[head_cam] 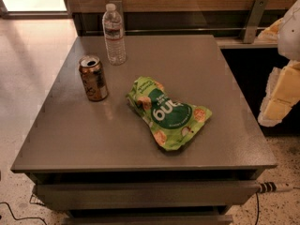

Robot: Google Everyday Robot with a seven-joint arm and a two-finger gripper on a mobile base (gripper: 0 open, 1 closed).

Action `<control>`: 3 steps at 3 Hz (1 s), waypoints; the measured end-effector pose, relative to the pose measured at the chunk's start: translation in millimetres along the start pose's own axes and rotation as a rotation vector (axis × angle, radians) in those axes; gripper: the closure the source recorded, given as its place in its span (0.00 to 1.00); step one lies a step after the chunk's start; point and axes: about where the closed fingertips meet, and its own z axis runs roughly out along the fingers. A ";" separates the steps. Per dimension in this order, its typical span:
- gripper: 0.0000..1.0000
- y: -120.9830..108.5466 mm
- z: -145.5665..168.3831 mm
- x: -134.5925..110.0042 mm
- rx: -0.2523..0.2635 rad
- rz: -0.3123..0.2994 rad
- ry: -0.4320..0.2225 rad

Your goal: Knock water bottle over

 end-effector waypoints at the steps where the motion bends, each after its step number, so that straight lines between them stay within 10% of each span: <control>1: 0.00 0.0 0.0 0.0 0.000 0.000 0.000; 3: 0.00 -24.3 5.6 -24.6 0.030 0.019 -0.166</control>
Offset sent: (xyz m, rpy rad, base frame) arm 0.0324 0.0122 0.0062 0.0930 -0.0221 -0.0015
